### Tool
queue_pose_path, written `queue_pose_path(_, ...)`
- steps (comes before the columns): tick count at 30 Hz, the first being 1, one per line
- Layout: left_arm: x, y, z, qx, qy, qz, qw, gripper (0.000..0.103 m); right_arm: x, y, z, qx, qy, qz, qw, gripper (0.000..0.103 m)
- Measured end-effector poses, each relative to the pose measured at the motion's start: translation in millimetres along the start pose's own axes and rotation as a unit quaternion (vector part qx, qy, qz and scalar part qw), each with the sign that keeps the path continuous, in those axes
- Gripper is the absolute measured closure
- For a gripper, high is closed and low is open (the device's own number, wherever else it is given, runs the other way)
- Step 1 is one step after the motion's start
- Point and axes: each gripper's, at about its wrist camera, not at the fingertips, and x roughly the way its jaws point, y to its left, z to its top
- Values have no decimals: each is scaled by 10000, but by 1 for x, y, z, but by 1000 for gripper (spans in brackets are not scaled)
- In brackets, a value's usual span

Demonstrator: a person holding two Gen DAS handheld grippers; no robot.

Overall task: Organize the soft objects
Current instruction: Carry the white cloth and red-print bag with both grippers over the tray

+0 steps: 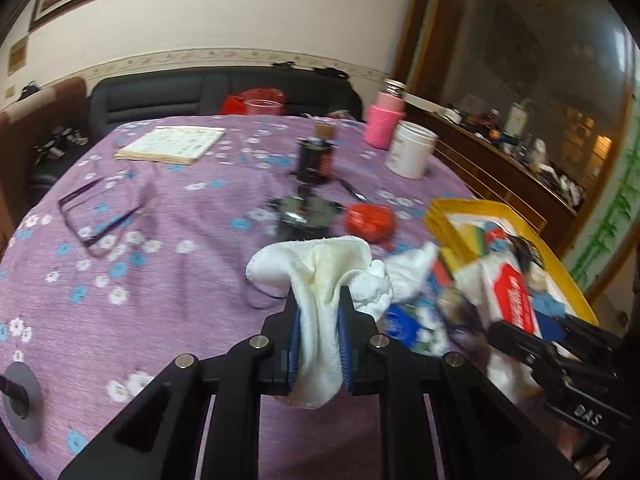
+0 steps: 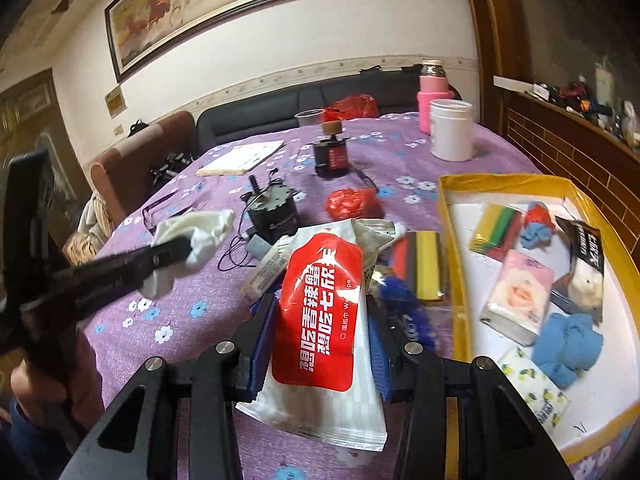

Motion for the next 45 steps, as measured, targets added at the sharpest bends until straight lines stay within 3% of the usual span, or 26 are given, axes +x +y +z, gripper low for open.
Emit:
queue_pose_path(18,12,-92,4,719,206,-444,9962,87,-41,-68,1,714,-307,-63,9970,58)
queue_pose_path(28,52,-164,30,1053,560,-942,9884,87,-59,-149,40,1058,-171,-505,9930,57)
queue_pose_path(38,129,-215,43,1001,1124,-1135,9821,87,-15,-226,76,1441,386,-728,9861,57)
queue_pose_path(45,151,-228,37,1056,1300,-1125,9794,87,21,-245,83,1493,662,-795,9834,57)
